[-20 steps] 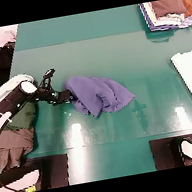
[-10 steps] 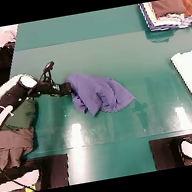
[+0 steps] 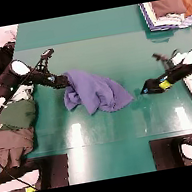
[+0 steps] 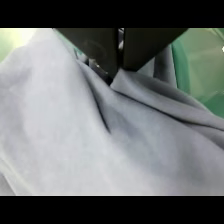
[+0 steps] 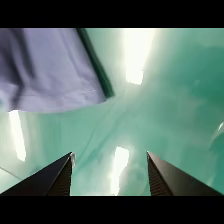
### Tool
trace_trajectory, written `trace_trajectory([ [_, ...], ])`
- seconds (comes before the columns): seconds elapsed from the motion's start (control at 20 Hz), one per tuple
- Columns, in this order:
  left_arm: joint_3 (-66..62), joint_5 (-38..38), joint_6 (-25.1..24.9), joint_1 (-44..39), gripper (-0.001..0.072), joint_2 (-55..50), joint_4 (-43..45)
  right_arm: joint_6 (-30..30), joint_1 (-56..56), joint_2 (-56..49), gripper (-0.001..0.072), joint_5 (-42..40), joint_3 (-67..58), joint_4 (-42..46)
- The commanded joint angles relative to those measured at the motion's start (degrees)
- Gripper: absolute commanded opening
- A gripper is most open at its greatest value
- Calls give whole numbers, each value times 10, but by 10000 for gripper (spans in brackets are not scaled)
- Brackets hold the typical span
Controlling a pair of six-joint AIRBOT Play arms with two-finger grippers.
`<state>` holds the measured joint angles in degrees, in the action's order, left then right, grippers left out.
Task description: Fold the shirts.
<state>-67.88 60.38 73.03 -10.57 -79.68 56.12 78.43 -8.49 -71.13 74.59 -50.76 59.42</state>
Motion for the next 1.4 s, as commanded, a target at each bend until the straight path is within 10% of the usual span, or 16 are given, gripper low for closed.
trace_trajectory([
  [0.0,-6,7,0,0,23,0,8,-46,-42,-73,509,-79,42,-55],
  [0.4,-6,12,0,0,23,0,12,-46,-89,-162,405,-85,-70,-57],
  [0.5,-6,23,0,0,22,0,27,-47,-90,-163,14,-83,-80,-54],
  [0.9,-122,36,34,4,23,155,334,3,9,-35,11,-39,-276,42],
  [1.35,-338,49,15,4,23,264,339,3,122,119,11,-26,-527,43],
])
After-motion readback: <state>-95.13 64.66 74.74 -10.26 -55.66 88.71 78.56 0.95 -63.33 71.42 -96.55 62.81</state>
